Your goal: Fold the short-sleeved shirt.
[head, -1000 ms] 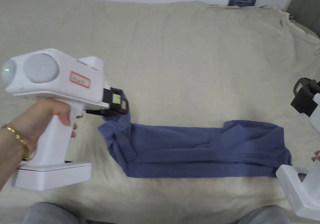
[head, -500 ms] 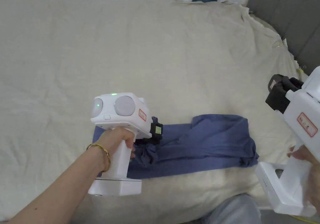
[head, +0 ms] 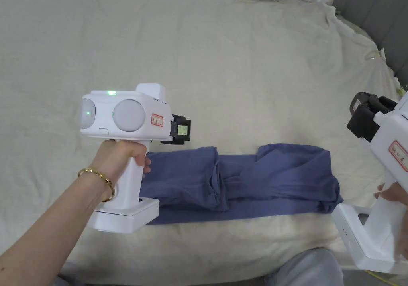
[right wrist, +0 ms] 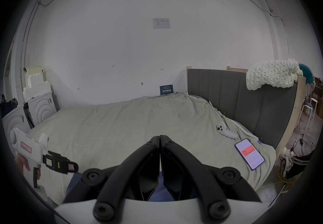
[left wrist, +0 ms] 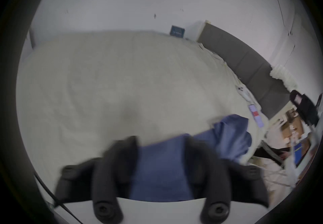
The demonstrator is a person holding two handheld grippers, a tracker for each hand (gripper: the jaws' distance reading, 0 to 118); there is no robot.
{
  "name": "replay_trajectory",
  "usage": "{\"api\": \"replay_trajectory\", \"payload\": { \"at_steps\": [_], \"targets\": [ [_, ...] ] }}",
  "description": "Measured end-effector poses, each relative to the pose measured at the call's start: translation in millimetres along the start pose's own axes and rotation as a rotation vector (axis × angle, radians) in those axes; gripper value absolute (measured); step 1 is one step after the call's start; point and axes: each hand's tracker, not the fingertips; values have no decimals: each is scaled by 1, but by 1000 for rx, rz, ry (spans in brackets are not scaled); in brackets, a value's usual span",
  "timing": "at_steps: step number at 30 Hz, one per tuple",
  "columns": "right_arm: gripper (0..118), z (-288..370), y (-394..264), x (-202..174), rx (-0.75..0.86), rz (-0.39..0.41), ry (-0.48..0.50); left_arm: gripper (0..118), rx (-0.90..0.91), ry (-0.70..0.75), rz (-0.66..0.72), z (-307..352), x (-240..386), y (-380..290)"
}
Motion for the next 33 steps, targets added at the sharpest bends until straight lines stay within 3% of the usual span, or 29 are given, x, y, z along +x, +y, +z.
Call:
{"api": "replay_trajectory", "payload": {
  "at_steps": [2,5,6,9,17,22,26,30,32,33],
  "targets": [
    [0,-1,-1,-2,-1,-2,4,23,43,85,-11,2,4,-12],
    [0,-1,-2,-2,-4,-6,7,1,42,42,8,-4,11,-31],
    [0,-1,-2,-1,-7,-8,10,0,49,48,9,-13,15,-39],
    [0,1,-3,4,-19,-28,16,0,88,106,-52,-33,37,-64],
    [0,4,-9,21,-50,-7,-19,0,-42,28,-106,-82,96,-106],
    [0,5,-9,27,-54,-12,-37,0,-22,55,-136,-82,118,-108],
    [0,3,-8,27,-52,-15,-37,0,-56,-186,-45,-62,116,-88],
    [0,2,-7,24,-47,-19,-29,0,-41,-322,75,-36,75,-49],
    [0,2,-7,21,-45,-25,-19,4,-90,-366,141,-27,42,-28],
    [0,1,-8,19,-46,-26,-14,16,-111,-399,165,-23,26,-22]
  ]
}}
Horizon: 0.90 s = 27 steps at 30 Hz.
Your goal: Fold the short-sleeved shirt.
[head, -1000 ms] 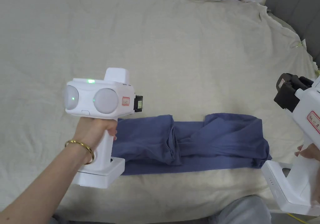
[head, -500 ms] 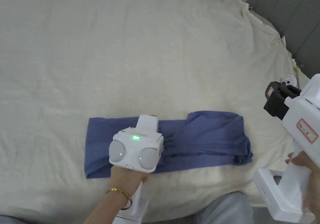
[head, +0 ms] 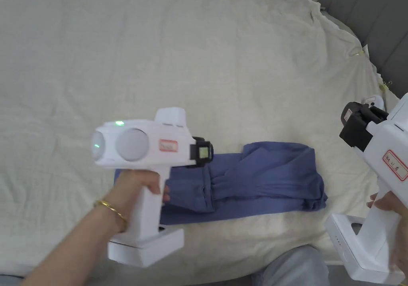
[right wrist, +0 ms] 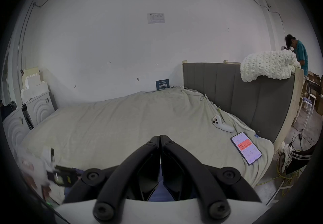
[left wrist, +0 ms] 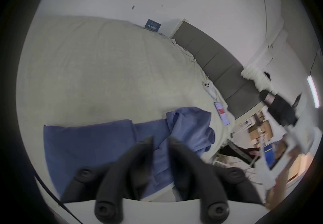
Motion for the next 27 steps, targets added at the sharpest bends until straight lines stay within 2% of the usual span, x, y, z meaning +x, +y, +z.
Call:
{"api": "replay_trajectory", "payload": {
  "at_steps": [1,2,3,4,5,6,9,13,15,18,23,25,27],
  "targets": [
    [0,-1,-1,-2,0,0,3,34,-15,-27,23,11,-14,9],
    [0,-2,-1,-5,0,0,5,64,-36,-53,27,22,-28,14],
    [0,-3,-2,-7,-2,0,10,103,-51,-55,28,30,-38,16],
    [0,-4,-2,-10,-4,-1,18,118,-59,-40,27,39,-49,18],
    [0,-5,-3,-12,-6,-1,23,117,-22,-103,59,47,-57,21],
    [0,-6,-3,-15,-8,1,27,118,-32,-58,55,50,-68,23],
    [0,-9,-3,-22,-13,5,44,118,-81,-26,162,71,-101,15],
    [0,-10,-1,-30,-12,20,55,118,-137,-36,288,80,-145,-4],
    [0,-12,-1,-32,-17,33,63,113,-175,-83,352,76,-161,-15],
    [0,-11,-3,-35,-25,54,59,101,-168,-95,362,69,-171,-29],
    [0,-12,-6,-34,-43,45,49,98,-202,-150,454,50,-176,-37],
    [0,-12,-7,-33,-48,53,43,87,-163,-162,443,48,-178,-32],
    [0,-12,-7,-32,-52,54,38,67,-145,-153,444,41,-175,-29]
  ]
}}
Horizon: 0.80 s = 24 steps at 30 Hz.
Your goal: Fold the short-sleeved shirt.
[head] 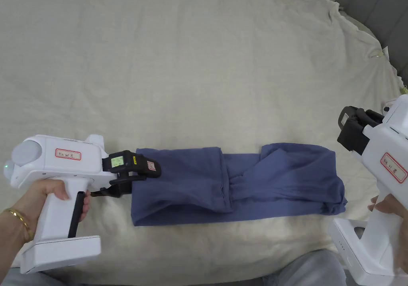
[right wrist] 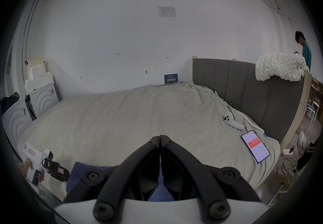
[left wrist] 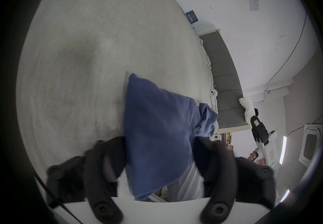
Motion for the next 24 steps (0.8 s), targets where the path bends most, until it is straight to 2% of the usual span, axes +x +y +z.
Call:
{"api": "replay_trajectory", "payload": {
  "at_steps": [2,3,4,7,11,14,17,20,22,24],
  "targets": [
    [0,0,0,1,-2,-3,-3,56,-21,56,-41,-14,7,-6],
    [0,0,0,1,-3,-4,-3,34,-32,92,-73,-20,10,-9],
    [0,0,0,1,-5,-2,-3,21,-30,130,-110,-24,13,-11],
    [0,0,0,2,-8,9,-7,9,4,123,-47,-19,18,-11],
    [0,-3,1,1,-8,-8,1,4,31,247,-156,-3,47,-14],
    [0,-3,3,-5,-2,-7,13,3,46,244,-148,18,64,-12],
    [0,-4,6,-10,4,1,28,3,100,332,-168,50,71,-6],
    [0,-3,8,-14,14,2,46,3,133,382,-78,96,57,2],
    [0,-2,9,-19,25,3,55,3,181,488,-67,131,46,6],
    [0,-2,9,-22,29,7,67,3,227,654,-83,157,42,8]
  ]
}}
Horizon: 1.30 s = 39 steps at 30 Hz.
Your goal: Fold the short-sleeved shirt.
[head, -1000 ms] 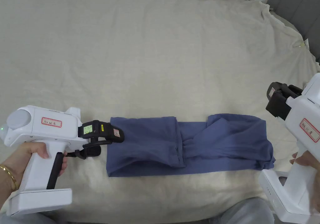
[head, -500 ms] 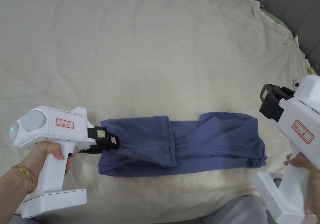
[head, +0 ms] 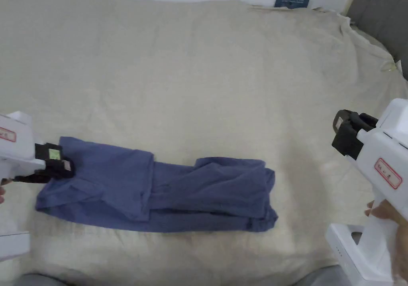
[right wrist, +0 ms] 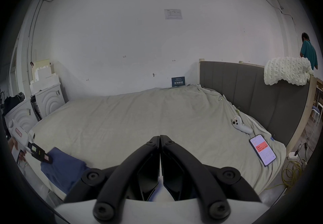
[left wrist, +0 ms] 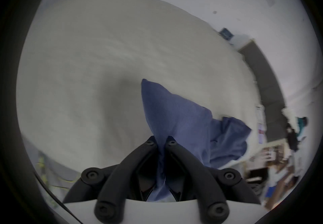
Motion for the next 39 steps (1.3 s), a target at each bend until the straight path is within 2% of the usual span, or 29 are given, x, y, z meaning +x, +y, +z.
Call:
{"api": "replay_trajectory", "payload": {
  "at_steps": [2,5,14,23,29,31,32,33,34,35,39],
  "targets": [
    [0,0,1,-3,2,0,14,3,56,168,-62,17,-4,2],
    [0,1,0,-7,13,2,26,3,119,282,-202,38,13,-4],
    [0,10,-1,-10,23,-20,44,3,82,110,-449,30,118,-28],
    [0,21,-6,14,26,-46,0,3,-32,20,-584,-37,209,-49],
    [0,26,-11,27,15,-43,-36,4,-139,18,-577,-100,245,-62],
    [0,27,-12,32,10,-48,-48,24,-146,25,-569,-115,248,-66],
    [0,28,-13,34,8,-51,-53,43,-151,14,-565,-118,248,-67],
    [0,28,-14,36,9,-54,-62,72,-155,-26,-540,-120,247,-68],
    [0,28,-13,37,7,-55,-67,92,-175,-92,-507,-123,244,-68],
    [0,27,-13,39,5,-57,-70,106,-191,-171,-467,-122,242,-67],
    [0,25,-12,39,3,-54,-74,113,-142,-301,-396,-98,235,-57]
  ]
}}
